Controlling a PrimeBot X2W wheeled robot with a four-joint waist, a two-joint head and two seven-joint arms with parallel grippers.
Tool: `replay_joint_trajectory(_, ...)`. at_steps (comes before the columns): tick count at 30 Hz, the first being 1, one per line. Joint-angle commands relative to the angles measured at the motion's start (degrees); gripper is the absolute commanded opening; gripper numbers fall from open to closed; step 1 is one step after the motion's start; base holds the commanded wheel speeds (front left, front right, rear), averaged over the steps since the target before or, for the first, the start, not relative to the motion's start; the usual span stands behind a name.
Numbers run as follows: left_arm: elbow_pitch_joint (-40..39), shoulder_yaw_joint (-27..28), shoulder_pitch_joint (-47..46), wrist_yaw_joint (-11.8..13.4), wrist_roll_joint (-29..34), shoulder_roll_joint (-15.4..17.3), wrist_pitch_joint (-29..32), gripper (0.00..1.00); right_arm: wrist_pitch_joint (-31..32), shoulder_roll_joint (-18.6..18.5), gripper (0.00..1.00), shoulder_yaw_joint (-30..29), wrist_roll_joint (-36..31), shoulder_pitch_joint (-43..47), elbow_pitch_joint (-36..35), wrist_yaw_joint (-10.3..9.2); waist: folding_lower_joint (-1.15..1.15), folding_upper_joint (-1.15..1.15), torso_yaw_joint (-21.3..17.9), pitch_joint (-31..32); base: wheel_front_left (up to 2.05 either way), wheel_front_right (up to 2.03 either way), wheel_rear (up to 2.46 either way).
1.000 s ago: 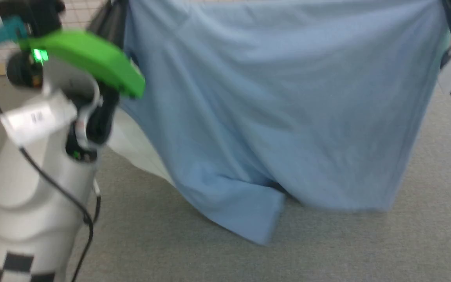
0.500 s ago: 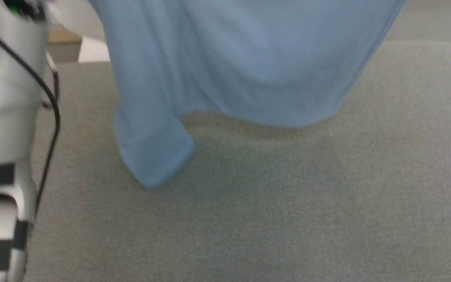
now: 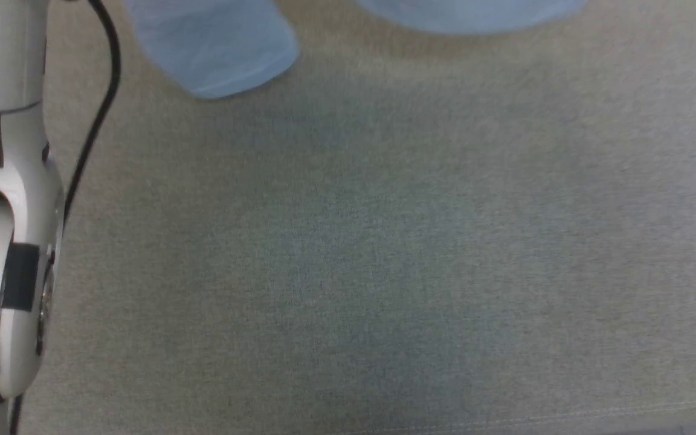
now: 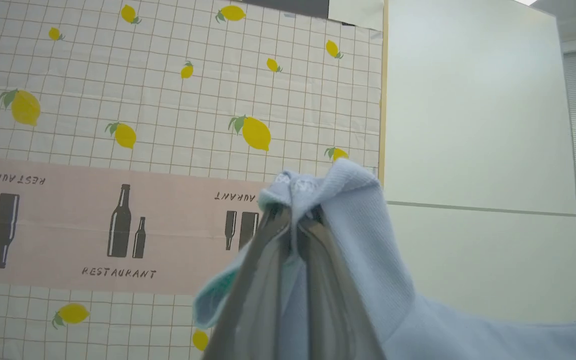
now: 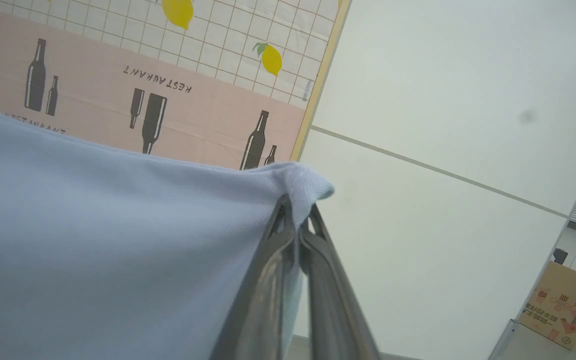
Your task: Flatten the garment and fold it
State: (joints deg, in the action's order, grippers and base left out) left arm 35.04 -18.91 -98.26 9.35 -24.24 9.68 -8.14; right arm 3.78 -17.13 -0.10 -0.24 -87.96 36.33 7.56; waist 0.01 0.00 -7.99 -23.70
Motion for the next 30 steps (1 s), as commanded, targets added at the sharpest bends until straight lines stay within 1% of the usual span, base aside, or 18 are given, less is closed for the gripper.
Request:
replay_joint_trajectory(1,0.7,0.2,-1.8,-0.3,0.2,-0.6,-2.2,0.00,-2.1,-0.2,0.00,0.1,-1.5,-1.6,0.9,-0.08,-0.01,0.00,1.7,-8.4,0.00,0.00,0.00)
replay_joint_trajectory(5,2.6,-0.1,-3.5,-1.6,1.1,-1.8,-5.9,0.00,-8.6,-1.6,0.00,0.7,-6.2,-3.7,4.2,-0.08,-0.01,0.00,3.0,-11.4,0.00,0.00,0.00)
replay_joint_trajectory(9,2.3,0.2,-2.4,-2.7,2.2,-2.2,-6.8,0.00,-13.6,-3.6,0.00,0.3,-9.3,-4.0,7.0,-0.08,-0.01,0.00,4.1,-13.9,0.00,0.00,0.00)
replay_joint_trajectory(14,-1.4,2.4,0.9,-4.1,3.6,-2.1,-6.8,0.00,-17.1,-5.5,0.00,-0.2,-12.1,-4.1,9.1,-0.08,-0.01,0.00,4.4,-16.6,0.00,0.00,0.00)
replay_joint_trajectory(18,-2.4,3.7,4.7,-6.8,3.5,-1.8,-6.8,0.00,-18.3,-6.1,0.00,0.5,-11.9,-2.6,10.1,-0.08,-0.01,0.00,4.5,-16.9,0.00,0.00,0.00)
replay_joint_trajectory(21,-1.6,3.3,8.0,-9.8,2.7,-1.2,-6.8,0.00,-18.6,-6.5,0.00,1.9,-9.5,-0.3,10.1,-0.08,-0.01,0.00,5.0,-16.1,0.00,0.00,0.00)
replay_joint_trajectory(23,-0.5,2.4,10.3,-11.7,2.2,-0.4,-5.3,0.00,-18.7,-7.0,0.00,3.4,-6.4,1.9,10.3,-0.08,-0.01,0.00,5.4,-15.0,0.00,0.00,0.00)
replay_joint_trajectory(26,-0.5,2.1,13.1,-12.9,0.9,0.7,-2.1,0.00,-18.7,-7.7,0.00,5.8,-1.7,4.4,10.8,-0.08,-0.01,0.00,5.7,-13.8,0.00,0.00,0.00)
replay_joint_trajectory(30,-3.2,1.9,18.0,-14.0,-1.8,2.1,3.9,0.00,-15.3,-8.4,0.00,9.7,8.3,8.4,10.0,-0.08,-0.01,0.00,5.9,-12.1,0.00,0.00,0.00)
